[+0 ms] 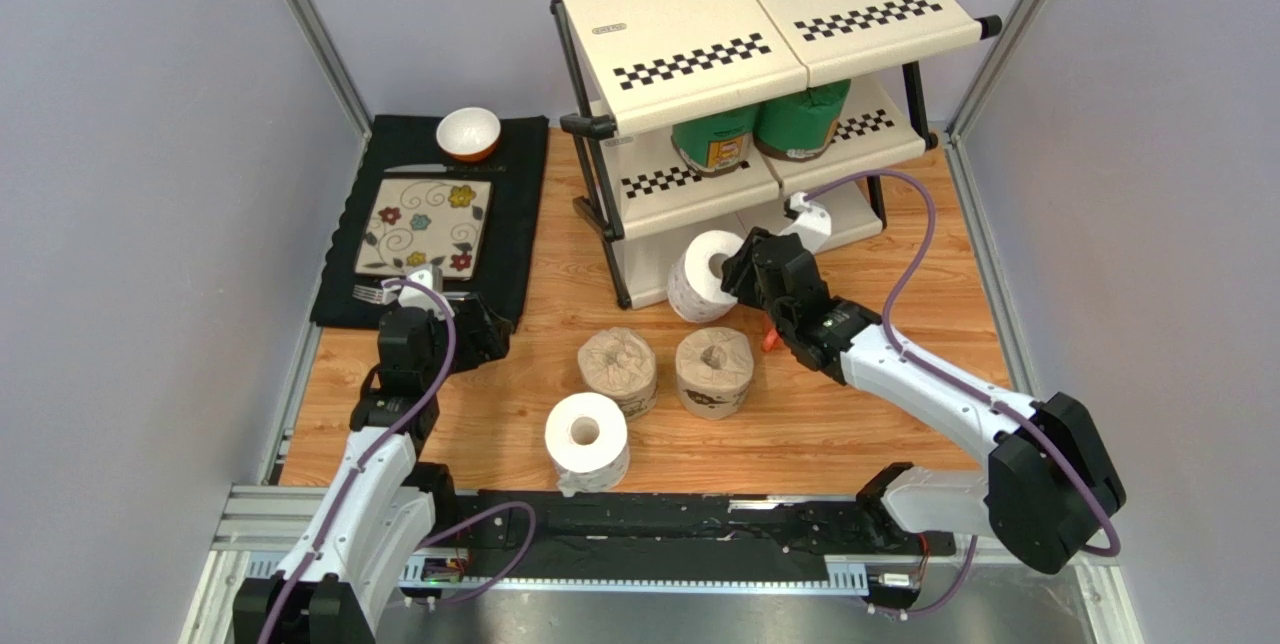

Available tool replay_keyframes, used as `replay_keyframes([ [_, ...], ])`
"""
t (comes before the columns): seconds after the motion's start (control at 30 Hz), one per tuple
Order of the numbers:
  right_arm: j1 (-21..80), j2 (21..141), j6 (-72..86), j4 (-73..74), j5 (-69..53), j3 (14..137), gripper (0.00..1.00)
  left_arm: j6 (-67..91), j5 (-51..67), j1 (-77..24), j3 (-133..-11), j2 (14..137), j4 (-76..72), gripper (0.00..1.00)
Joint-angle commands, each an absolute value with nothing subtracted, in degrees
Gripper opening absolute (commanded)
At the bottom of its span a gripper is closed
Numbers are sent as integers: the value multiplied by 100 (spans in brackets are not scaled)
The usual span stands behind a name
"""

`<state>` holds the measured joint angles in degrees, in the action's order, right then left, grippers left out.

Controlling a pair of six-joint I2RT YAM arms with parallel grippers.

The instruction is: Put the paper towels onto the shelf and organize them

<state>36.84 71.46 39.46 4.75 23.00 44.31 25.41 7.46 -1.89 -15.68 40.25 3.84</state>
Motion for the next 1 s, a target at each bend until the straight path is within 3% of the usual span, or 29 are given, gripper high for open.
replay_keyframes([
  [0.0, 3481, 6891, 4333, -351, 2865, 4377, 42, 2584, 844, -167, -1626, 4017, 185, 93],
  [0.97, 2848, 8121, 4667, -2302, 3155, 4368, 42, 2602, 888, -167, -1626, 3981, 202, 92],
])
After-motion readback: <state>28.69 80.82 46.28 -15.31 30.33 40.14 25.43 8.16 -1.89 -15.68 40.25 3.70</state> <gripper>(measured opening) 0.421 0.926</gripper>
